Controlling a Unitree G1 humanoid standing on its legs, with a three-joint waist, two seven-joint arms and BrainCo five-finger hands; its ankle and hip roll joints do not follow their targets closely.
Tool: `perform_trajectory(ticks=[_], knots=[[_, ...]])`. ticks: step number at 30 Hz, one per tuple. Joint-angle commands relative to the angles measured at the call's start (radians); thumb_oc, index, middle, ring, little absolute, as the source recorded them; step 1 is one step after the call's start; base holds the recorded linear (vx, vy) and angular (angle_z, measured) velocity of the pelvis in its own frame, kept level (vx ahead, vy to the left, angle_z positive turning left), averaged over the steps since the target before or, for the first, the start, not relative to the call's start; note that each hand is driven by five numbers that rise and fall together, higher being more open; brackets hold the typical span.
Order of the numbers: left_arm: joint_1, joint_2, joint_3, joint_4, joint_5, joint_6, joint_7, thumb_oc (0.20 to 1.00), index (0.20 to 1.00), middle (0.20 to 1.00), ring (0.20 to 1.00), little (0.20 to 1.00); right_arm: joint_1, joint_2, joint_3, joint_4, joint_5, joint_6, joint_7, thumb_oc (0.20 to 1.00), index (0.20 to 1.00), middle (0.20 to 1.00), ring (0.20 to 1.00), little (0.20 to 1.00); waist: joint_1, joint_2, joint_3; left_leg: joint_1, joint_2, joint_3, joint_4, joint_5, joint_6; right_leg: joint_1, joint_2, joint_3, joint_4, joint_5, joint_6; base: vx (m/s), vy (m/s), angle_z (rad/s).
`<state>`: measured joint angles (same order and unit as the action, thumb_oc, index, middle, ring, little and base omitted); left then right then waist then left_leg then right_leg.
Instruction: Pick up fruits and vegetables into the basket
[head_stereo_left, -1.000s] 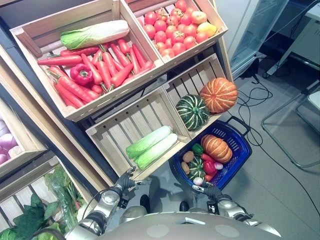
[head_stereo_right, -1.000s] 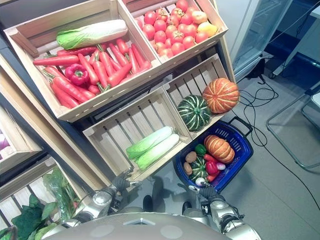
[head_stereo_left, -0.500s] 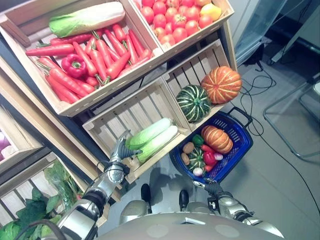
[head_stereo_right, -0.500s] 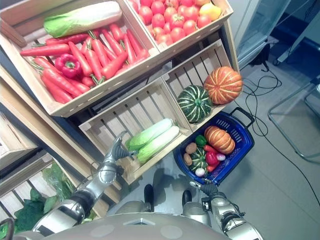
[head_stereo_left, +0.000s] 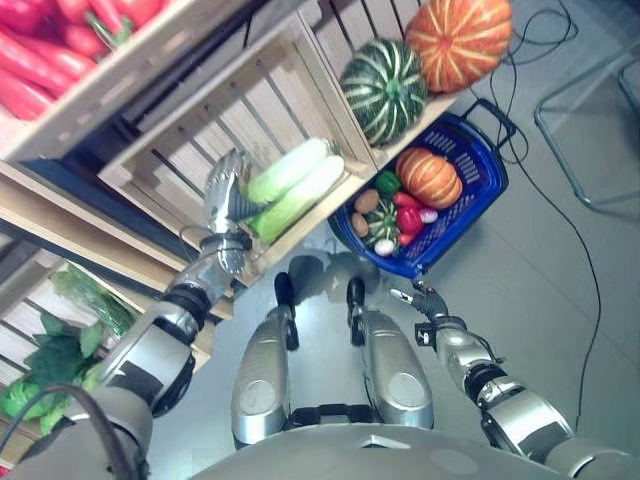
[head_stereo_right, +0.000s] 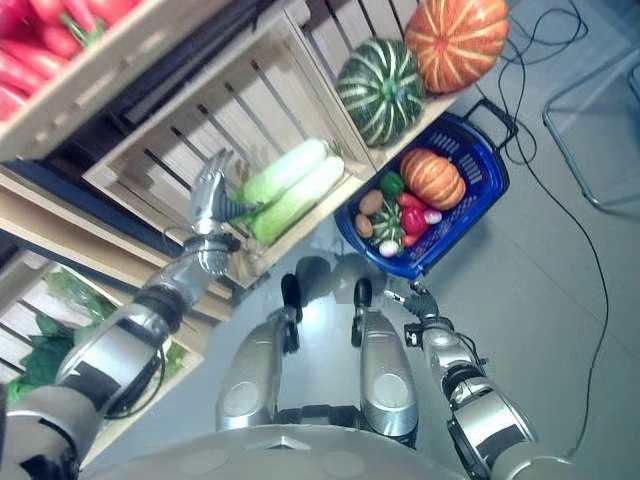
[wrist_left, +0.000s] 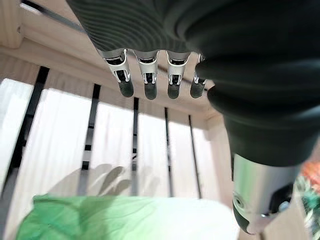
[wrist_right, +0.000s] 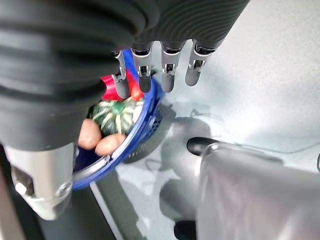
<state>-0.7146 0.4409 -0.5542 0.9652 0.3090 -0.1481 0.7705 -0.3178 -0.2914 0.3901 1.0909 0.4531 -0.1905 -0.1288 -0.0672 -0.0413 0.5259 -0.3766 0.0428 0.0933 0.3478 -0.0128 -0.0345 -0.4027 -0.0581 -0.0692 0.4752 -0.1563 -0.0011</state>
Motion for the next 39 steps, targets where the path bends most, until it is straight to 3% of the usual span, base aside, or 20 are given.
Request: perform_trajectory(ticks=[1, 6, 20, 31, 39], knots=[[-0.030, -0.006, 0.014, 0.002, 0.001, 0.010, 0.098, 1.000, 1.000, 1.000, 1.000, 1.000, 0.070, -0.034, 0.032, -0.090, 0.040, -0.053, -0.026, 1.000, 1.000, 1.000, 1.000, 1.000, -0.027, -0.011, -0.024, -0.107, -0.017, -0.005, 0.176, -0.126, 0.007, -0.030, 0.025, -0.025, 0.038, -0.015, 0.010, -0.08, 0.025, -0.04], [-0.124, 0.030, 0.005, 0.015, 0.036, 0.074, 0.181, 1.000, 1.000, 1.000, 1.000, 1.000, 0.046, -0.054, 0.038, -0.127, 0.059, -0.092, -0.038, 1.000, 1.000, 1.000, 1.000, 1.000, -0.038, -0.019, -0.006, -0.269, -0.020, 0.002, 0.312, -0.175, 0.020, -0.199, 0.018, -0.017, 0.181, -0.046, 0.007, -0.04, 0.018, 0.00], [-0.252, 0.102, 0.061, 0.045, 0.048, 0.181, 0.344, 1.000, 1.000, 1.000, 1.000, 1.000, 0.060, -0.073, 0.034, -0.214, 0.083, -0.113, -0.066, 1.000, 1.000, 1.000, 1.000, 1.000, -0.058, -0.021, -0.006, -0.428, -0.032, 0.011, 0.391, -0.193, 0.021, -0.381, 0.031, 0.000, 0.269, -0.041, 0.016, 0.02, 0.007, 0.01], [-0.298, 0.112, 0.032, 0.043, 0.058, 0.250, 0.322, 1.000, 1.000, 1.000, 1.000, 1.000, 0.071, -0.080, 0.031, -0.261, 0.086, -0.109, -0.067, 1.000, 1.000, 1.000, 1.000, 1.000, -0.070, -0.022, -0.006, -0.456, -0.038, 0.020, 0.398, -0.198, 0.019, -0.418, 0.036, 0.007, 0.273, -0.028, 0.024, 0.02, 0.008, 0.00], [-0.323, 0.111, -0.011, 0.080, 0.076, 0.280, 0.244, 1.000, 1.000, 1.000, 1.000, 1.000, 0.072, -0.080, 0.032, -0.295, 0.084, -0.106, -0.076, 1.000, 1.000, 1.000, 1.000, 1.000, -0.079, -0.027, -0.006, -0.493, -0.034, 0.025, 0.413, -0.203, 0.023, -0.464, 0.037, 0.011, 0.292, -0.025, 0.026, 0.00, 0.000, 0.00]])
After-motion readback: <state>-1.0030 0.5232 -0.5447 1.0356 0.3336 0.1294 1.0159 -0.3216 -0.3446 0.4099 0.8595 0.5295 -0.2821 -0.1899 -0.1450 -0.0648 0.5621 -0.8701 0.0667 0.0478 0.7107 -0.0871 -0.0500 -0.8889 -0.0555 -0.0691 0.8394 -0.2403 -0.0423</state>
